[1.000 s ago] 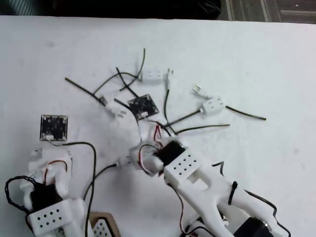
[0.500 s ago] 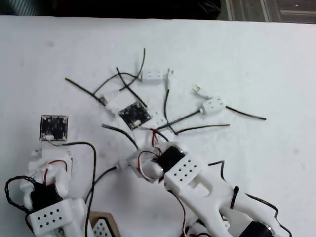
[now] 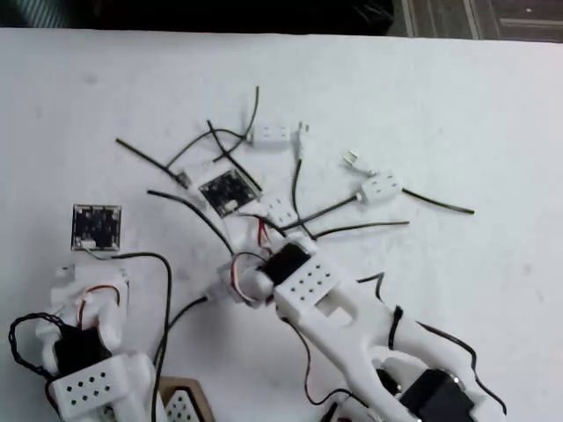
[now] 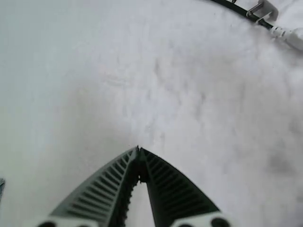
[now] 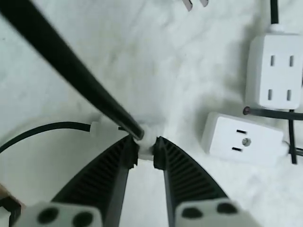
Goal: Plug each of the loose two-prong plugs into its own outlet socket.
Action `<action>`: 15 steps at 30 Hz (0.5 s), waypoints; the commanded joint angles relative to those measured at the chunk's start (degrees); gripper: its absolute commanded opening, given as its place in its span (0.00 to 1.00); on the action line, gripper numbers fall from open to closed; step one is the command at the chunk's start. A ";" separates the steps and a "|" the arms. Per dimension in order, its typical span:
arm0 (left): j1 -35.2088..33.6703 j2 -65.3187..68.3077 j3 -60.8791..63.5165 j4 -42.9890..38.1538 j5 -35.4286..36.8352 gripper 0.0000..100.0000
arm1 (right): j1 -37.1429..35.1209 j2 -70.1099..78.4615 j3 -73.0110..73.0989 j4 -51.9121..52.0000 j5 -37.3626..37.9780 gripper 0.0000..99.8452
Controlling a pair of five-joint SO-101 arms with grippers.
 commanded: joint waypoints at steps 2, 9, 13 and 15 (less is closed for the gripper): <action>0.40 -0.31 -1.58 -0.97 0.26 0.03 | -0.48 4.26 0.09 0.31 0.26 0.02; 0.40 -0.31 -1.58 -0.97 0.26 0.03 | 0.57 4.26 -0.09 6.73 0.62 0.02; 0.40 -0.31 -1.58 -0.97 0.26 0.03 | 0.57 4.70 -0.09 8.22 0.62 0.02; 0.40 -0.31 -1.58 -0.97 0.26 0.03 | 0.84 4.70 -0.09 9.36 0.62 0.02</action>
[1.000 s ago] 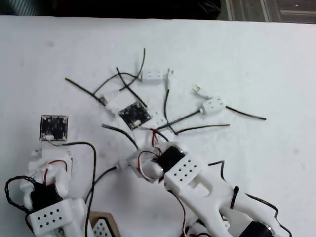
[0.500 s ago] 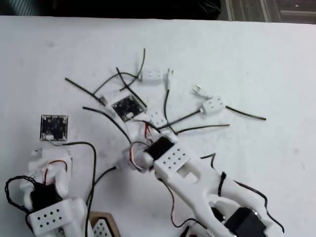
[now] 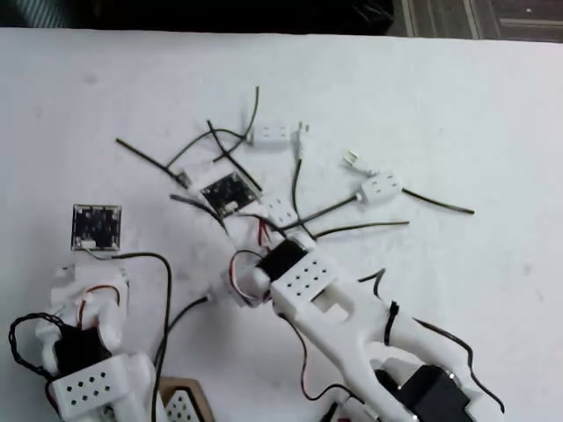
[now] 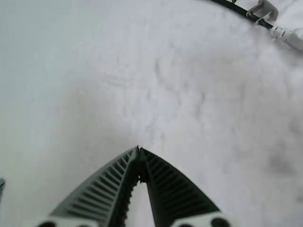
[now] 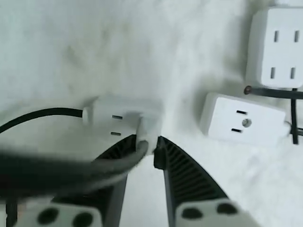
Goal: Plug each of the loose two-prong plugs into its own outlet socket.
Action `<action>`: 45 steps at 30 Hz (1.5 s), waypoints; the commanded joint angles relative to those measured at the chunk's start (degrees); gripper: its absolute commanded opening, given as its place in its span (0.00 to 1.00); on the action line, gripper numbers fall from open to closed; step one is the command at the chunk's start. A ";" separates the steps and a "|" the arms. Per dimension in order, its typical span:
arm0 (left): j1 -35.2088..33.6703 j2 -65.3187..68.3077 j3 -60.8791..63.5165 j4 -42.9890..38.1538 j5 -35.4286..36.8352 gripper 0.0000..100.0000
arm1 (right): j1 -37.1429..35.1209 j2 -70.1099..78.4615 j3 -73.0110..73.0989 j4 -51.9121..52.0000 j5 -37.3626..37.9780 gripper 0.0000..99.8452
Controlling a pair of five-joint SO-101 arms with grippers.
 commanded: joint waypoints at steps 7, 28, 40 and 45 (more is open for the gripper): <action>0.40 -0.31 -1.58 -0.97 0.26 0.03 | 0.92 3.30 0.44 1.54 0.70 0.02; 0.40 -0.31 -1.58 -0.97 0.26 0.03 | 0.04 14.81 -6.07 -0.57 0.44 0.02; 0.40 -0.31 -1.58 -0.97 0.26 0.03 | 0.13 -1.98 -5.98 3.03 0.09 0.18; 0.40 -0.31 -1.58 -0.97 0.26 0.03 | 0.13 -7.78 -5.80 3.03 0.09 0.18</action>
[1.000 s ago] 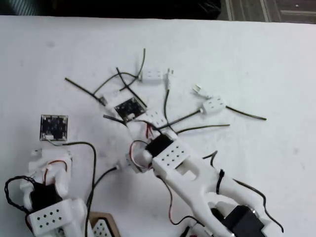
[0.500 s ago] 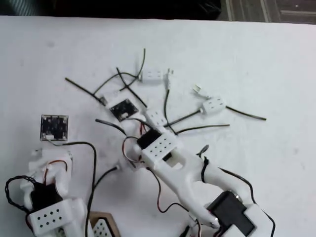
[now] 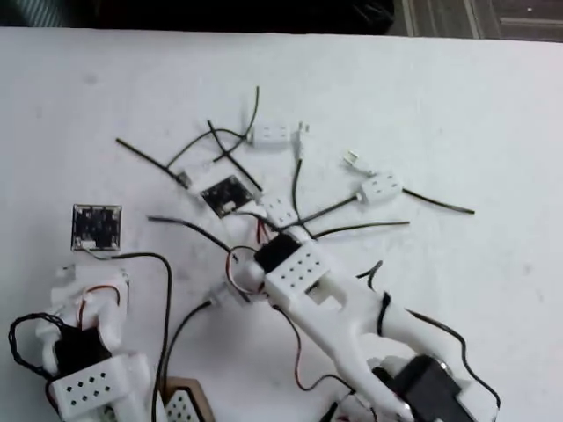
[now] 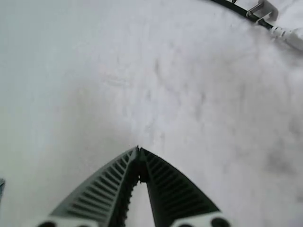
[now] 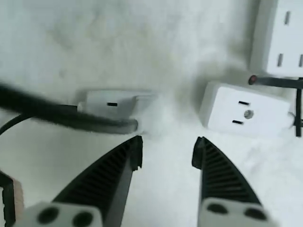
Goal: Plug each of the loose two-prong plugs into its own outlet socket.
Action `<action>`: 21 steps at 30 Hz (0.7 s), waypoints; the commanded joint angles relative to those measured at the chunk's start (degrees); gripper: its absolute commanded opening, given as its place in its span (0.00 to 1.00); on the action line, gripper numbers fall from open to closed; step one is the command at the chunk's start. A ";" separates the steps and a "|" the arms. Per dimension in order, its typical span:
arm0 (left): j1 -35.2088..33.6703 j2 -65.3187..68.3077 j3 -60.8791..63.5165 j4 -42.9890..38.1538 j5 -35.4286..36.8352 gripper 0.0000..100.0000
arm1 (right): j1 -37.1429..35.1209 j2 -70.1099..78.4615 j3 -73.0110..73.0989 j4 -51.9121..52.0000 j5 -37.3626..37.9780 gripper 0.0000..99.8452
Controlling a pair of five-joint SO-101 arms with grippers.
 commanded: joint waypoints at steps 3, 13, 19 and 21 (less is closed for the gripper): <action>0.40 -0.31 -1.58 -0.97 0.26 0.03 | -0.40 -6.02 -0.70 0.31 -0.09 0.18; 0.40 -0.31 -1.14 -1.05 0.18 0.03 | -3.47 -5.93 3.60 -6.20 -0.09 0.07; 0.40 -0.31 -1.05 -1.05 0.18 0.03 | -3.47 -5.93 8.35 -11.56 0.09 0.06; 0.40 -0.31 -1.05 -1.05 0.18 0.03 | -3.47 -5.93 8.44 -11.56 0.09 0.06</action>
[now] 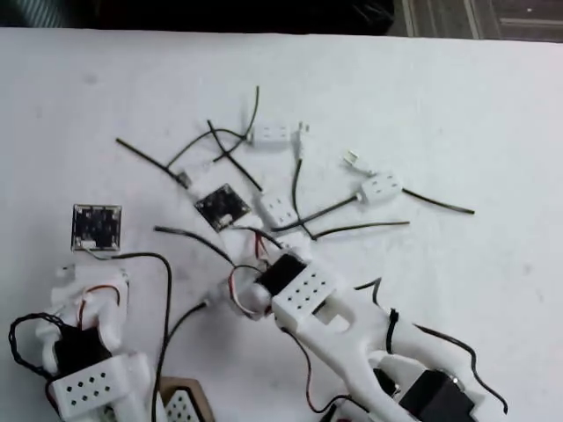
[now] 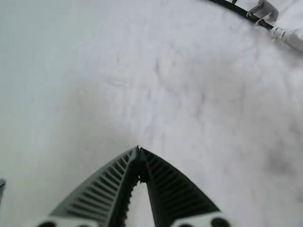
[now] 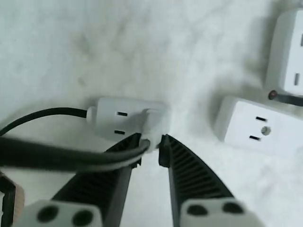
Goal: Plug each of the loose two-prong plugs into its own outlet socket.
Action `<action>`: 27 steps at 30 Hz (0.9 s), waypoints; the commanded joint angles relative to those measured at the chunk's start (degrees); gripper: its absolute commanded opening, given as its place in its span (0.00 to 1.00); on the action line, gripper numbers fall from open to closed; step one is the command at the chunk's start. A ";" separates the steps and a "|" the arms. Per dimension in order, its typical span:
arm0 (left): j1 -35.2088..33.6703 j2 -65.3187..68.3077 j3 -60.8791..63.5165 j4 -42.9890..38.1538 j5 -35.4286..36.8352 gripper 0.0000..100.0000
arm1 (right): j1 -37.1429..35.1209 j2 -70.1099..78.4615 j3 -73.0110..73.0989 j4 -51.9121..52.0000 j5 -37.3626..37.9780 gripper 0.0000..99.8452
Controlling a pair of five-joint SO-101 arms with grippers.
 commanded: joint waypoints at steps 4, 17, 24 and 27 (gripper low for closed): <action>0.40 -0.31 -1.05 -0.88 0.18 0.03 | -0.57 -2.15 1.05 -1.01 0.26 0.04; 0.40 -0.31 -1.05 -0.44 0.26 0.03 | 7.78 -2.86 -1.76 -1.01 0.44 0.02; 0.40 -0.31 -1.05 -0.44 0.35 0.03 | 15.43 -2.77 -11.87 -0.84 0.53 0.02; 0.40 -0.31 -1.05 -0.44 0.35 0.03 | 17.10 -2.24 -17.85 1.89 2.81 0.02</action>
